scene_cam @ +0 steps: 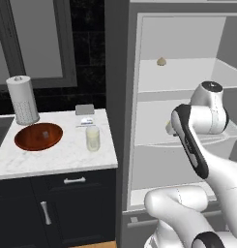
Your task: Grab a lemon wedge from the fridge and one ice cube from the ice bowl, and put them in the glass of lemonade.
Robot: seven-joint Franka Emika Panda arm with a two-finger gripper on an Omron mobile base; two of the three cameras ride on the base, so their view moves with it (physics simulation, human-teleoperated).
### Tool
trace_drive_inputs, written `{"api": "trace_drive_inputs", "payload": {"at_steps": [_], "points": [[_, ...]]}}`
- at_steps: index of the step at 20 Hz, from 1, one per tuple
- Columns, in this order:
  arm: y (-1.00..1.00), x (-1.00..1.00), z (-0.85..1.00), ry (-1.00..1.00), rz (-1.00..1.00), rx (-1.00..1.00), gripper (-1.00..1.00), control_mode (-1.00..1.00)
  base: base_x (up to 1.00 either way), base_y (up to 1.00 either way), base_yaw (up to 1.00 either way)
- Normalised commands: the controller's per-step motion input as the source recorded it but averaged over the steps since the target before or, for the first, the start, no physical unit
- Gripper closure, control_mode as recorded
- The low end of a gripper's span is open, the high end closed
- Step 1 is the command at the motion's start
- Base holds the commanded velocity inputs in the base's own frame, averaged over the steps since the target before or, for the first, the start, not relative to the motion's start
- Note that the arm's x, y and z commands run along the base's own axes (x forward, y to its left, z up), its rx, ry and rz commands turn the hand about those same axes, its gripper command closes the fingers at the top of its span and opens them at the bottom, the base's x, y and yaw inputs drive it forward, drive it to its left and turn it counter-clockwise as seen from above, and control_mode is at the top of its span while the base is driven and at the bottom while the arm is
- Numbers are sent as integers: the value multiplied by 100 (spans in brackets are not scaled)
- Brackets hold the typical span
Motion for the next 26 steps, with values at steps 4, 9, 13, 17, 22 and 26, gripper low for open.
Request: {"api": "trace_drive_inputs", "payload": {"at_steps": [4, 9, 13, 17, 22, 26], "points": [[-14, 34, -15, -1, 0, 0, -100, -100, 0, 0, 0], [-38, 43, -20, -3, 0, 0, -100, -100, 0, 0, 0], [-29, 44, -31, -4, 0, 0, -100, -100, 0, 0, 0], [-1, 39, -42, 0, 0, 0, -100, -100, 0, 0, 0], [0, 44, -15, -3, 2, 0, -100, -100, 0, 0, 0], [0, 47, -14, 0, 4, 0, -100, -100, 0, 0, 0]]}}
